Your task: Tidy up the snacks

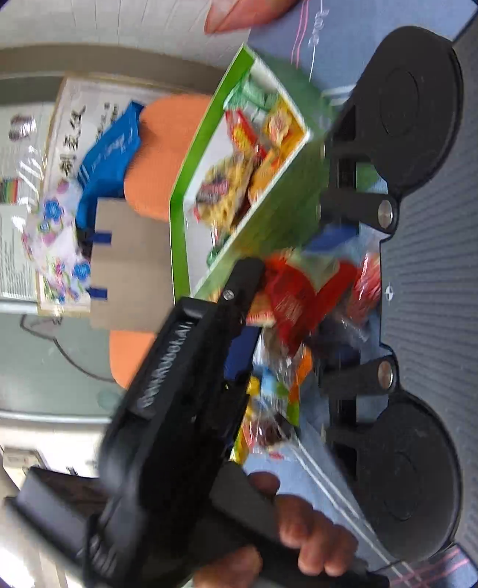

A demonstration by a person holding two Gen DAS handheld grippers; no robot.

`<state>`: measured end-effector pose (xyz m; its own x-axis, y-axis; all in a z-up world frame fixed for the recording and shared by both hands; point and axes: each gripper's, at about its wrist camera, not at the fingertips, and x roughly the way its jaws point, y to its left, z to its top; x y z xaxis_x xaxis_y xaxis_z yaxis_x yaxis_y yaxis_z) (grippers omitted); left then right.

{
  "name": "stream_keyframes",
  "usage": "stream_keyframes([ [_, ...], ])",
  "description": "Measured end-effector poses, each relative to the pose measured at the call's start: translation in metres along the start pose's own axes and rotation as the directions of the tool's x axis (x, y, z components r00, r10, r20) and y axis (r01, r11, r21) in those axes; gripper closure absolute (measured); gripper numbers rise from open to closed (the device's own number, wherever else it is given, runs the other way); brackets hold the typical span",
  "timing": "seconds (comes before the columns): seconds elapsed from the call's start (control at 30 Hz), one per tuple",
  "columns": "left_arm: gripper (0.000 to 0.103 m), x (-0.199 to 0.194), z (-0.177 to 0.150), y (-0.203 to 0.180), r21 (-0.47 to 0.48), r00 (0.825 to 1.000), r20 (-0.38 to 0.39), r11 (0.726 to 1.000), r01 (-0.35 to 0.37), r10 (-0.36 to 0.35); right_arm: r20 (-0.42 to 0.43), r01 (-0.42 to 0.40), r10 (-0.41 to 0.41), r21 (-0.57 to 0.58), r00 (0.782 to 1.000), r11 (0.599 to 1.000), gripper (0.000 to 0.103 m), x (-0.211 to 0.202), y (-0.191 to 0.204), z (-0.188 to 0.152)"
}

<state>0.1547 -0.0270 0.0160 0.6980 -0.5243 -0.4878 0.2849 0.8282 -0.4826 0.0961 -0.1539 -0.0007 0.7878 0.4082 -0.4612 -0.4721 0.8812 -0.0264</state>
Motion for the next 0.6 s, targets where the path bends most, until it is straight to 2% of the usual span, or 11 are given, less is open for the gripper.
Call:
stream_keyframes([
  [0.03, 0.012, -0.007, -0.001, -0.001, -0.001, 1.000, 0.012, 1.000, 0.002, -0.002, 0.007, -0.015, 0.015, -0.004, 1.000, 1.000, 0.044, -0.005, 0.002, -0.001],
  [0.07, 0.013, -0.014, -0.002, -0.002, -0.008, 1.000, 0.020, 1.000, 0.007, -0.006, 0.012, -0.040, 0.040, 0.006, 0.999, 0.999, 0.070, -0.010, 0.003, -0.002],
  [0.1, 0.014, -0.021, -0.004, -0.005, -0.017, 1.000, 0.021, 1.000, 0.010, -0.010, 0.019, -0.073, 0.072, 0.032, 0.997, 0.997, 0.078, -0.017, 0.002, -0.003],
  [0.17, 0.014, -0.033, -0.009, -0.014, -0.010, 0.999, 0.022, 0.999, 0.037, -0.037, 0.054, -0.180, 0.175, 0.111, 0.983, 0.977, 0.079, -0.032, -0.002, -0.004],
  [0.23, 0.008, -0.037, -0.017, -0.028, 0.036, 0.999, 0.012, 0.998, 0.053, -0.053, 0.089, -0.263, 0.252, 0.159, 0.964, 0.952, 0.079, -0.048, -0.004, -0.005],
  [0.3, 0.000, -0.035, -0.022, -0.037, 0.066, 0.998, 0.001, 0.996, 0.057, -0.058, 0.102, -0.224, 0.212, 0.138, 0.972, 0.965, 0.078, -0.060, 0.000, -0.008],
  [0.37, 0.000, -0.038, -0.025, -0.038, 0.070, 0.998, 0.027, 0.996, 0.049, -0.051, 0.094, -0.163, 0.152, 0.114, 0.984, 0.980, 0.062, -0.067, 0.001, -0.012],
  [0.43, 0.000, -0.040, -0.025, -0.032, 0.059, 0.998, 0.042, 0.997, 0.041, -0.043, 0.083, -0.128, 0.118, 0.118, 0.990, 0.985, 0.060, -0.071, -0.003, -0.018],
  [0.5, 0.000, -0.036, -0.026, -0.024, 0.046, 0.999, 0.018, 0.998, 0.037, -0.038, 0.073, -0.107, 0.097, 0.149, 0.993, 0.983, 0.049, -0.071, -0.011, -0.023],
  [0.57, 0.000, -0.029, -0.029, -0.019, 0.040, 0.999, -0.013, 0.999, 0.031, -0.031, 0.062, -0.066, 0.055, 0.186, 0.997, 0.980, 0.016, -0.065, -0.019, -0.025],
  [0.6, 0.000, -0.025, -0.032, -0.016, 0.035, 0.999, -0.032, 0.999, 0.026, -0.025, 0.059, -0.047, 0.036, 0.202, 0.998, 0.978, 0.012, -0.063, -0.022, -0.026],
])
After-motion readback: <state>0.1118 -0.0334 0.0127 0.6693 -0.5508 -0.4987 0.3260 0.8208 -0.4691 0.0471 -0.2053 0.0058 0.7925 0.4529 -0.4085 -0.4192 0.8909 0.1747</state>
